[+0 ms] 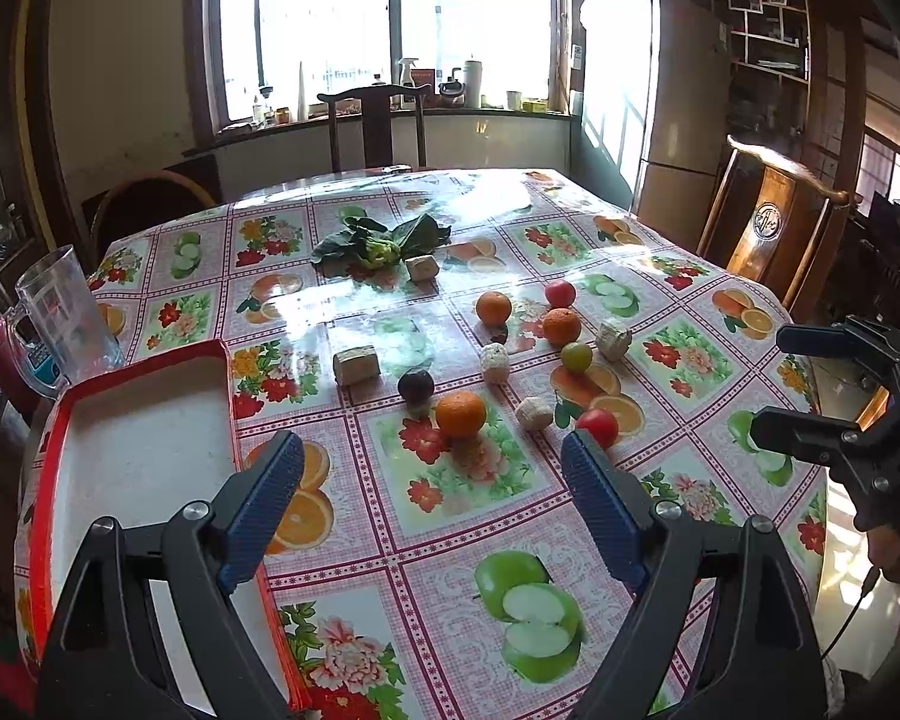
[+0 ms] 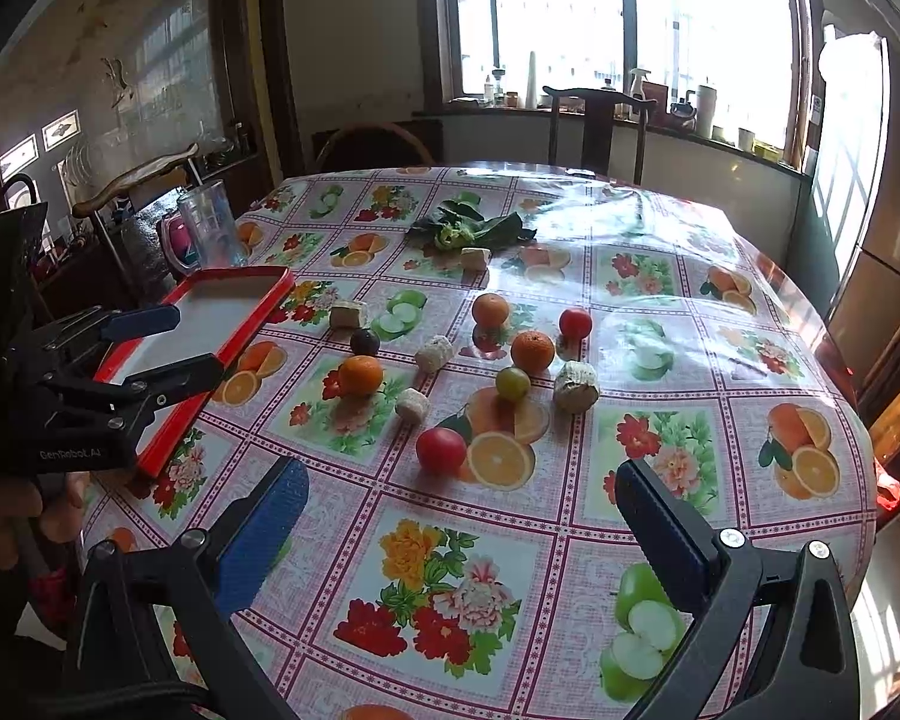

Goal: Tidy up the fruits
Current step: 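Move both tools toward the fruits on the table, then grasp the orange with the left tool while the right tool grasps the red tomato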

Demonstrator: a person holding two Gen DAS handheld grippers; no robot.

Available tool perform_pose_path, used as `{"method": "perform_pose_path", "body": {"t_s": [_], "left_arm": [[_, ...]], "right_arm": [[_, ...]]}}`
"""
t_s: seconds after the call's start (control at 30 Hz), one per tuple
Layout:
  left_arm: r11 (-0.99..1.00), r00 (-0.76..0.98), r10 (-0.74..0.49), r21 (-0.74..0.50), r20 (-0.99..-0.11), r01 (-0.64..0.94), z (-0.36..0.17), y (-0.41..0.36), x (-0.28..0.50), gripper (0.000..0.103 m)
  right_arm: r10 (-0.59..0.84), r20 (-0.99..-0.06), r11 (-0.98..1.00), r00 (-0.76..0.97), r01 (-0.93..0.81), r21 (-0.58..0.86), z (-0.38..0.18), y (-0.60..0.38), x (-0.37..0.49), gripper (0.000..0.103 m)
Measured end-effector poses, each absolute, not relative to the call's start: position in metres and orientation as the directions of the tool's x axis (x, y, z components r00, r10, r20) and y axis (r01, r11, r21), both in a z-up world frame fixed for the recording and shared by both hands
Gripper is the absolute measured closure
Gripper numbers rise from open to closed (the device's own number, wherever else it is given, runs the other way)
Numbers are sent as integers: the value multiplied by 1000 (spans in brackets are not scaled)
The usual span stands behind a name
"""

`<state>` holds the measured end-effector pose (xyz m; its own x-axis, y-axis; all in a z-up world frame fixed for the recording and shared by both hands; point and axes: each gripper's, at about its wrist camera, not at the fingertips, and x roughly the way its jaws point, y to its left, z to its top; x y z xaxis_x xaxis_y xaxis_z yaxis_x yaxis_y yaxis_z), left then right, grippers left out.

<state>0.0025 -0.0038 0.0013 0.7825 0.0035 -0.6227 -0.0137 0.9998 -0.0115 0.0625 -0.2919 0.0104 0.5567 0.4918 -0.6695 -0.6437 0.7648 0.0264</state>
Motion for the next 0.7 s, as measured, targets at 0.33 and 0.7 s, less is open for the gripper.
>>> {"method": "perform_pose_path", "body": {"t_s": [0.33, 0.7], "left_arm": [[999, 757, -44, -52, -652, 13, -7, -2, 9, 15], [998, 710, -59, -55, -701, 29, -25, -1, 33, 15]], "right_arm": [[496, -683, 761, 535, -647, 46, 2, -290, 69, 0], [516, -714, 752, 474, -650, 113, -25, -281, 88, 1]]}}
